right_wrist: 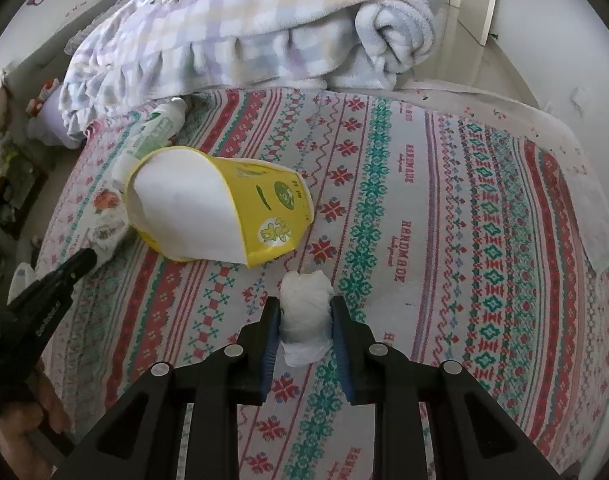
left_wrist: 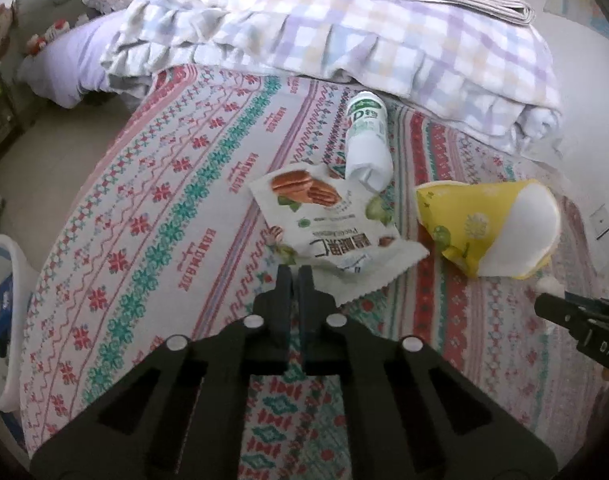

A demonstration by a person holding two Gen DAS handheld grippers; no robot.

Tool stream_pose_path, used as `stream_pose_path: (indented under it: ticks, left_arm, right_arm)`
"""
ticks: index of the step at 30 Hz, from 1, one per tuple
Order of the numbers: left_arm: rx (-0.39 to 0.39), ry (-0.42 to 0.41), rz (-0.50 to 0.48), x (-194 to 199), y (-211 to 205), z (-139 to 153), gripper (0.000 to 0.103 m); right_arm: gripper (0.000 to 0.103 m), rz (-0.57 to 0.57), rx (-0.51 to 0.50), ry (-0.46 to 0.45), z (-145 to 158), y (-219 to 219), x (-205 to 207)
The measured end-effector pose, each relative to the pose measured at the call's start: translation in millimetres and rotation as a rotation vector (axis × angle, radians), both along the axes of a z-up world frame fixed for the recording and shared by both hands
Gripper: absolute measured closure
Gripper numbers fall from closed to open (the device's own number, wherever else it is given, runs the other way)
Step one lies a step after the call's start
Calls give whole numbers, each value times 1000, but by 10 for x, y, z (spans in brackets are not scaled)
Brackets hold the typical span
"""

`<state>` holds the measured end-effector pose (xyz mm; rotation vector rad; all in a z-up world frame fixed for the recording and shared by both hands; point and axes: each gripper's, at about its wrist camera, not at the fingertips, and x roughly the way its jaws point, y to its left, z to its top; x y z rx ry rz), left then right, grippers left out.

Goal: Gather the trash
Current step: 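Grasp the white tissue with the right tool while the left tool grasps the printed snack wrapper, then carry the snack wrapper and white tissue to the wastebasket and release both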

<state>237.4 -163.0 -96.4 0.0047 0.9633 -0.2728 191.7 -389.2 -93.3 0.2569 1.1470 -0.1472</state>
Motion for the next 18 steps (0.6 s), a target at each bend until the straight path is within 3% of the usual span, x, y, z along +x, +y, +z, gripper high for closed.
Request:
stream_pose_path:
  ticks: [18]
  left_arm:
    - [-55, 0, -39, -370, 287, 402, 102]
  right_arm:
    - [77, -15, 24, -80, 484, -20, -302]
